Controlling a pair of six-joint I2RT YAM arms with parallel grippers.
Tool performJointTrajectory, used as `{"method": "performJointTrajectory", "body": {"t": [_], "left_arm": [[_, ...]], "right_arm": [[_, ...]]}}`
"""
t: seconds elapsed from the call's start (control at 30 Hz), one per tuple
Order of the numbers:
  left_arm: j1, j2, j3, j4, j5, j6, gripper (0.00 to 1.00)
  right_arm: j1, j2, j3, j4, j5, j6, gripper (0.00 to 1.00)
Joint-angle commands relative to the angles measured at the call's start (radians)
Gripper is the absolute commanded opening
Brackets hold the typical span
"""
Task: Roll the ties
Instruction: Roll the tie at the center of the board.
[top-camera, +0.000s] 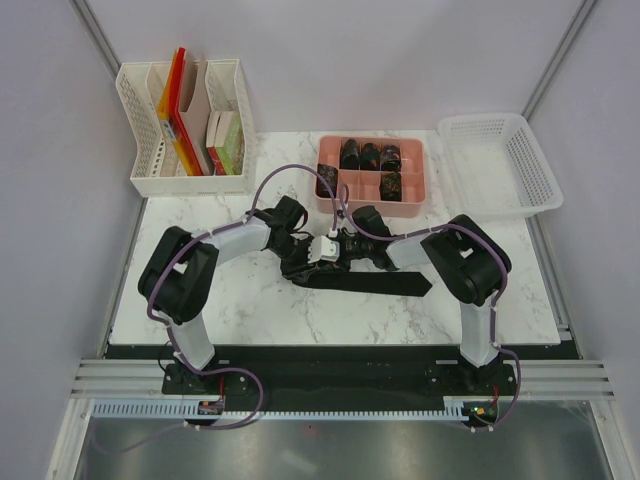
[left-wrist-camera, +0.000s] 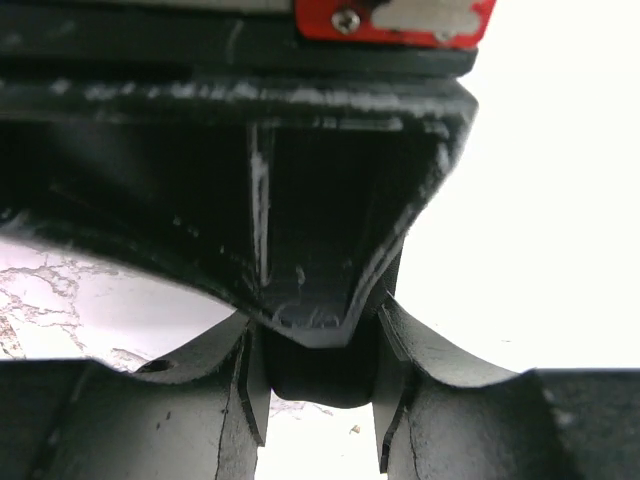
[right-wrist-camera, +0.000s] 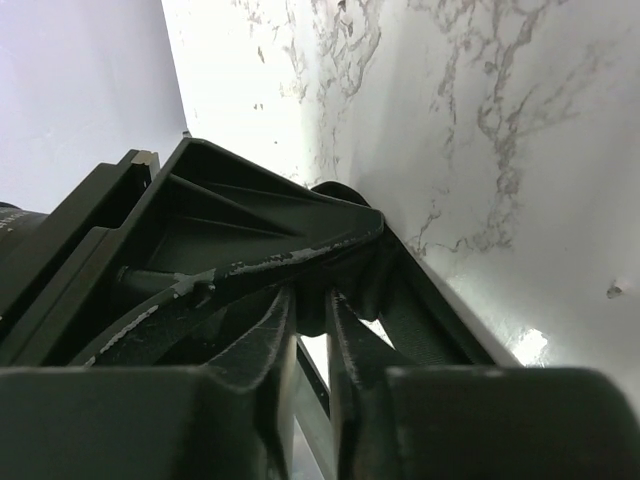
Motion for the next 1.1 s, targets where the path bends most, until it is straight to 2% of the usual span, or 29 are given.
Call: {"method": "performJointTrajectory", "body": {"t": [0.0, 0.1, 0.23, 0.4, 0.5, 0.87, 1.07], "left_arm": [[-0.008, 0.050, -0.024, -0.076, -0.091, -0.028, 0.15], [-0.008, 0.042, -0.023, -0.078, -0.093, -0.034, 0.18], [-0.008, 0.024, -0.011, -0.081, -0.087, -0.053, 0.24], [-0.008, -0.008, 0.012, -0.084, -0.059, -0.072, 0.36], [-0.010, -0.025, 0.032, -0.085, -0.045, -0.091, 0.39], [-0.026, -0.059, 0.037, -0.079, 0.024, -0.108, 0.50], [-0.026, -0.082, -0.044, 0.011, 0.030, -0.100, 0.57]], "right_arm": [[0.007, 0.013, 0.000, -0.059, 0.033, -0.068, 0.10], [0.004, 0.013, 0.014, -0.101, 0.042, -0.105, 0.00], [-0.011, 0.007, 0.021, -0.212, 0.053, -0.160, 0.00], [-0.024, 0.007, 0.026, -0.294, 0.074, -0.202, 0.00], [-0.027, 0.005, 0.029, -0.323, 0.083, -0.225, 0.00], [-0.051, -0.015, 0.011, -0.354, 0.085, -0.261, 0.00], [-0.057, -0.018, -0.003, -0.325, 0.077, -0.255, 0.00]]}}
